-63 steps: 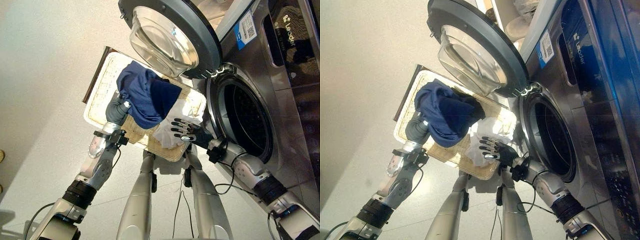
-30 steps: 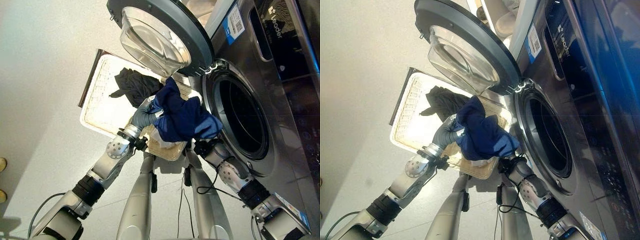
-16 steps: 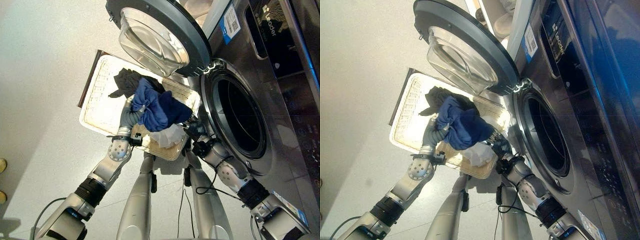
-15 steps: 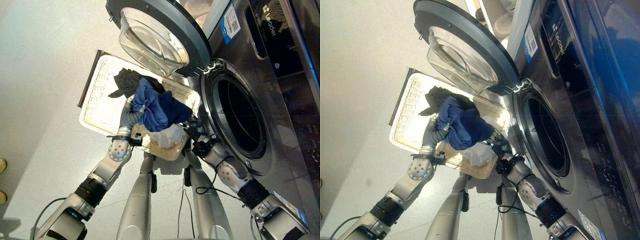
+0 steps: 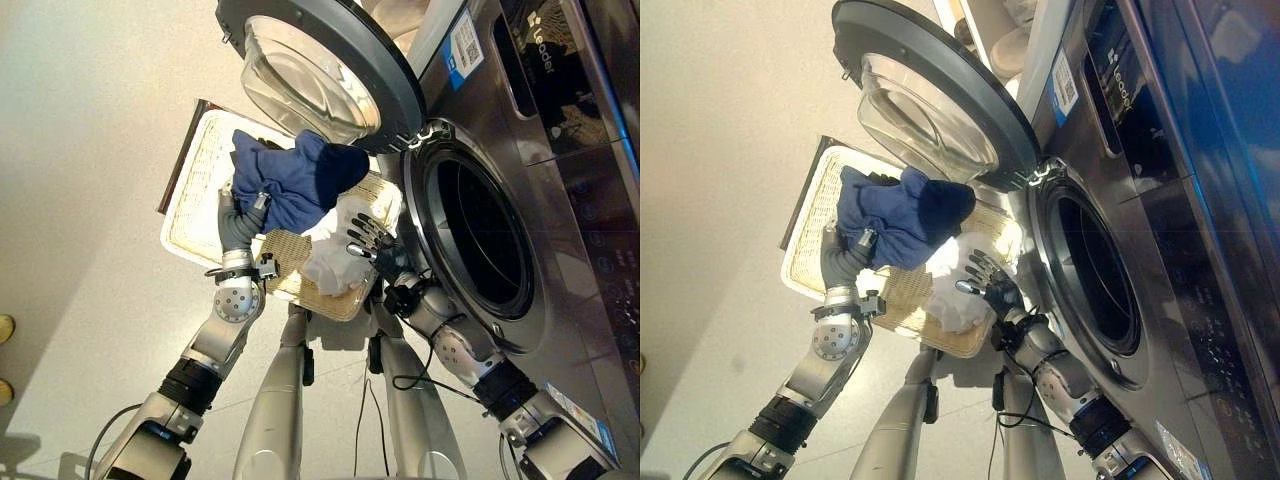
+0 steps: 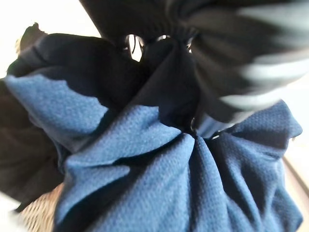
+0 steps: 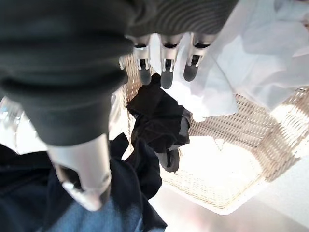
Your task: Put the clothes into the washing machine.
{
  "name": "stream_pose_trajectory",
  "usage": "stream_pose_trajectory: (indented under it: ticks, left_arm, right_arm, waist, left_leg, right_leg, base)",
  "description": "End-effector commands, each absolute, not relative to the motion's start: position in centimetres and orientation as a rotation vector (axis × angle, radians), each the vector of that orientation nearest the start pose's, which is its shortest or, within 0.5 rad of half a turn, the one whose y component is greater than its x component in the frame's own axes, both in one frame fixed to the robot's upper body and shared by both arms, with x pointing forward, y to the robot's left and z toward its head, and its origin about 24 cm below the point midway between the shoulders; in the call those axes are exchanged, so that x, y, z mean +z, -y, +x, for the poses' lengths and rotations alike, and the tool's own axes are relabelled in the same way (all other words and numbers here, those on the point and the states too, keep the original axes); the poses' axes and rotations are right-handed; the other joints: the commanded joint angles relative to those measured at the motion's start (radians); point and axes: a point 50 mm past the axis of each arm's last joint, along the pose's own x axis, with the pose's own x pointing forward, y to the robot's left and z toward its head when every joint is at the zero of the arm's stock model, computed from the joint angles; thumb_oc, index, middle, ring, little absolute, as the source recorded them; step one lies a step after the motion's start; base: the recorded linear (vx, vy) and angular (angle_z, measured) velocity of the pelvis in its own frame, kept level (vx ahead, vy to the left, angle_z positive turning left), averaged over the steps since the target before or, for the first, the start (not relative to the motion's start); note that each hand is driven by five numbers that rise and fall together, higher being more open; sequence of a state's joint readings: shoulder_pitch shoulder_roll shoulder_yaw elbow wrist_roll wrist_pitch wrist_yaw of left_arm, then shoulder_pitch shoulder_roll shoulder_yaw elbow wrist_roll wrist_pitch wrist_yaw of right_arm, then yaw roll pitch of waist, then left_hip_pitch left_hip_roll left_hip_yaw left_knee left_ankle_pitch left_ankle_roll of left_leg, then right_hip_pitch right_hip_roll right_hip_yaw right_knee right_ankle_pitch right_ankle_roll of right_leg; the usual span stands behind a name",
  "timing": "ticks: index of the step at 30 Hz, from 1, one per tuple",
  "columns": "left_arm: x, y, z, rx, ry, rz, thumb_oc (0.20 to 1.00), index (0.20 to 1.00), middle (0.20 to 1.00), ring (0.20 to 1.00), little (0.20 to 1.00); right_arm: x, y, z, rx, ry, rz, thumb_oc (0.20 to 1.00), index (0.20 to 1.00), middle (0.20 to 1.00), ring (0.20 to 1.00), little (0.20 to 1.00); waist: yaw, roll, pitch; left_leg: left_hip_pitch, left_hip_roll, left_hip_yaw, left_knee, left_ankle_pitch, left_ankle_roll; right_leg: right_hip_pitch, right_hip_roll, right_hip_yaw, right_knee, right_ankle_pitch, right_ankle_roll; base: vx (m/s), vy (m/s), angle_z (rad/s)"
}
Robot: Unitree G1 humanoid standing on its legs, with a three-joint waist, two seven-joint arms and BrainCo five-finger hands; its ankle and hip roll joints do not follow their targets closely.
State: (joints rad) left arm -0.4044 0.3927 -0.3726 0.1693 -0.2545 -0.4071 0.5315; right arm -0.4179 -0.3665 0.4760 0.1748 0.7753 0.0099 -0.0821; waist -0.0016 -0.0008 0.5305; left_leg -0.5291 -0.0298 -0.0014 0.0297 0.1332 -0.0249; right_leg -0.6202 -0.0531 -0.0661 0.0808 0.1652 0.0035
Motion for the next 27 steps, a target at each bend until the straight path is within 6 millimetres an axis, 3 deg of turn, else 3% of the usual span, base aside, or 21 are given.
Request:
stream_pose_trajectory:
  ticks: [1, 3, 11, 20, 21, 25, 27]
  left_arm:
    - [15.6, -13.2, 29.7, -0.059, 0.643, -0.035, 0.2, 0.2, 0.2, 0.2, 0.2]
    - [15.3, -12.5, 29.5, -0.154, 0.626, -0.015, 0.2, 0.2, 0.2, 0.2, 0.2]
    - [14.6, -11.5, 29.6, -0.263, 0.584, 0.032, 0.2, 0.2, 0.2, 0.2, 0.2]
    - [13.4, -11.0, 30.0, -0.226, 0.52, 0.155, 0.2, 0.2, 0.2, 0.2, 0.2]
    - [12.9, -11.2, 30.4, -0.168, 0.51, 0.248, 0.2, 0.2, 0.2, 0.2, 0.2]
    - [12.9, -11.2, 30.4, -0.168, 0.51, 0.248, 0.2, 0.2, 0.2, 0.2, 0.2]
    - [12.4, -11.6, 31.0, -0.101, 0.485, 0.343, 0.2, 0.2, 0.2, 0.2, 0.2]
  right_arm:
    - [10.3, 8.8, 29.9, 0.477, 0.038, 0.285, 1.0, 1.0, 1.0, 1.0, 1.0]
    - [10.4, 8.8, 29.8, 0.475, 0.039, 0.276, 1.0, 1.0, 1.0, 1.0, 1.0]
    - [10.4, 9.2, 30.0, 0.458, 0.045, 0.293, 1.0, 1.0, 1.0, 1.0, 1.0]
    - [10.6, 8.8, 30.0, 0.453, 0.058, 0.332, 1.0, 1.0, 1.0, 1.0, 1.0]
    - [10.8, 8.6, 30.0, 0.471, 0.062, 0.356, 1.0, 1.0, 1.0, 1.0, 1.0]
    - [10.8, 8.6, 30.0, 0.471, 0.062, 0.356, 1.0, 1.0, 1.0, 1.0, 1.0]
    - [11.0, 8.4, 29.9, 0.491, 0.059, 0.385, 1.0, 1.0, 1.0, 1.0, 1.0]
  waist:
    - [-0.007, -0.003, -0.011]
    - [-0.011, -0.001, -0.011]
    - [-0.015, 0.007, -0.011]
    - [-0.015, 0.013, -0.011]
    - [-0.017, 0.014, -0.011]
    - [-0.017, 0.014, -0.011]
    - [-0.019, 0.008, -0.011]
  left_leg:
    - [-0.03, -0.072, -0.032, 0.055, -0.014, 0.023]
    - [-0.03, -0.072, -0.029, 0.052, -0.012, 0.024]
    - [-0.03, -0.073, -0.029, 0.049, -0.01, 0.026]
    - [-0.032, -0.072, -0.031, 0.032, -0.001, 0.028]
    - [-0.036, -0.073, -0.032, 0.03, 0.001, 0.028]
    - [-0.036, -0.073, -0.032, 0.03, 0.001, 0.028]
    - [-0.043, -0.069, -0.029, 0.03, 0.003, 0.026]
  right_leg:
    - [0.02, 0.019, -0.019, 0.005, -0.013, 0.065]
    - [0.018, 0.02, -0.016, 0.003, -0.009, 0.066]
    - [0.015, 0.023, -0.008, 0.005, -0.007, 0.068]
    - [0.009, 0.025, -0.004, 0.003, -0.003, 0.071]
    - [0.004, 0.025, -0.004, 0.002, 0.0, 0.073]
    - [0.004, 0.025, -0.004, 0.002, 0.0, 0.073]
    - [-0.003, 0.025, -0.009, 0.006, -0.002, 0.075]
  base:
    - [0.0, 0.0, 0.0]
    - [0.0, 0.016, 0.0]
    - [0.0, 0.0, 0.0]
    - [0.0, 0.0, 0.0]
    - [0.0, 0.0, 0.0]
    - [0.0, -0.008, 0.0]
    - [-0.01, -0.058, -0.02]
